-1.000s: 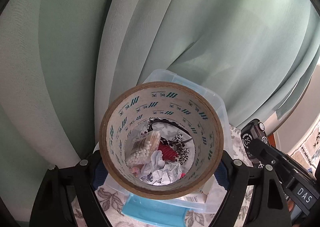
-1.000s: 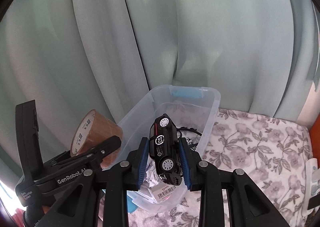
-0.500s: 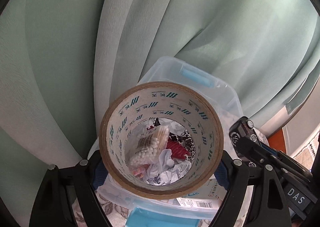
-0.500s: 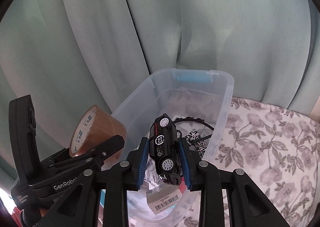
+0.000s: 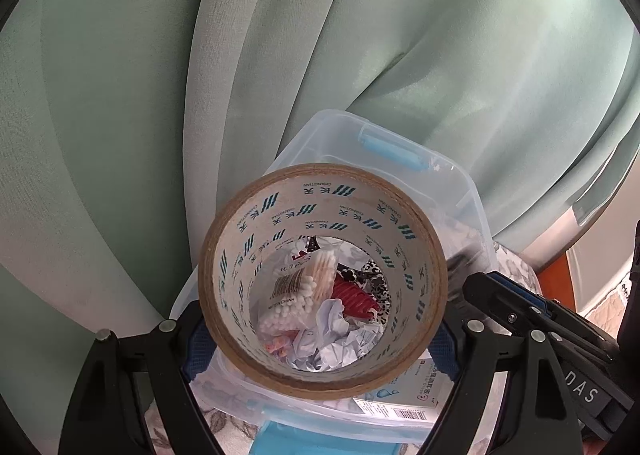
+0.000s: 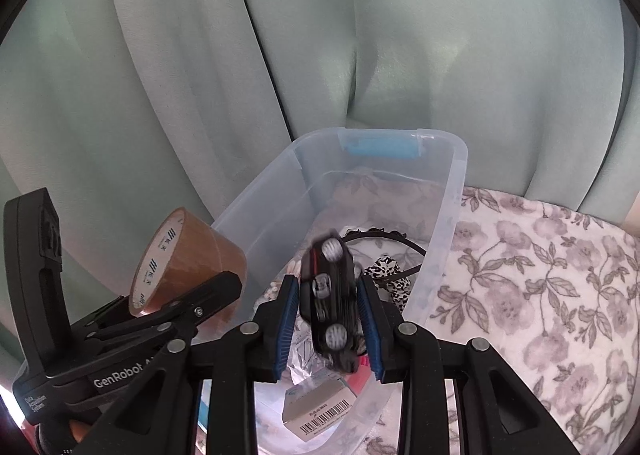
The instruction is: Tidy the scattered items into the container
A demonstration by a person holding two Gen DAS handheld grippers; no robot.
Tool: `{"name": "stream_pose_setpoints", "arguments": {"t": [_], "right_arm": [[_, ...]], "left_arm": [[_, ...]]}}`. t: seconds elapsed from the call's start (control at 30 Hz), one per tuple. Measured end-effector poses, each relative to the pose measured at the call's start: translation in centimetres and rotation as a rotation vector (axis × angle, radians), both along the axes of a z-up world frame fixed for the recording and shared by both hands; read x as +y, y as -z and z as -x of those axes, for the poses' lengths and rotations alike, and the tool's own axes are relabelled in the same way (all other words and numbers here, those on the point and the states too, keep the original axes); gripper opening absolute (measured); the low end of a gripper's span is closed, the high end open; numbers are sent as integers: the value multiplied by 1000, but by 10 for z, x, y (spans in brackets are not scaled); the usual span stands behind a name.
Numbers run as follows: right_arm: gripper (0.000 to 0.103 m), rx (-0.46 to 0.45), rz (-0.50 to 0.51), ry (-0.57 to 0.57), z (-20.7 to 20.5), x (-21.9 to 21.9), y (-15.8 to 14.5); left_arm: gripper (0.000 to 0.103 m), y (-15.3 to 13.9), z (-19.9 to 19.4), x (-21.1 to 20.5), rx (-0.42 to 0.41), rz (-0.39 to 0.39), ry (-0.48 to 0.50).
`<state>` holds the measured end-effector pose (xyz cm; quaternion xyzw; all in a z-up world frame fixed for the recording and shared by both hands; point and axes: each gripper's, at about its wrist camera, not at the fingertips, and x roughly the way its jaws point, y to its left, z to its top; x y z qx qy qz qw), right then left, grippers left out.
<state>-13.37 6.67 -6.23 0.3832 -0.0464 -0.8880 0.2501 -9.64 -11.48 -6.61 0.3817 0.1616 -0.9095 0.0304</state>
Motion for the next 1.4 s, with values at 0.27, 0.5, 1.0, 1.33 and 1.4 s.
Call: {"name": "stream_pose_setpoints", "arguments": {"t": [0.27, 0.5, 1.0, 1.33, 1.4], "right_arm": [[37, 11, -22, 7, -5, 0, -7], [49, 28, -29, 19, -20, 8, -17], [62, 75, -5, 87, -64, 37, -50], [79, 98, 18, 141, -97, 74, -65], [84, 92, 25, 155, -102, 84, -67]], "left_arm": [[87, 3, 0, 1, -30, -39, 9], [88, -1, -8, 7, -33, -38, 12], [103, -44, -38, 35, 73, 15, 41], [103, -67, -61, 76, 106, 116, 91], [103, -69, -65, 84, 103, 124, 103]]}}
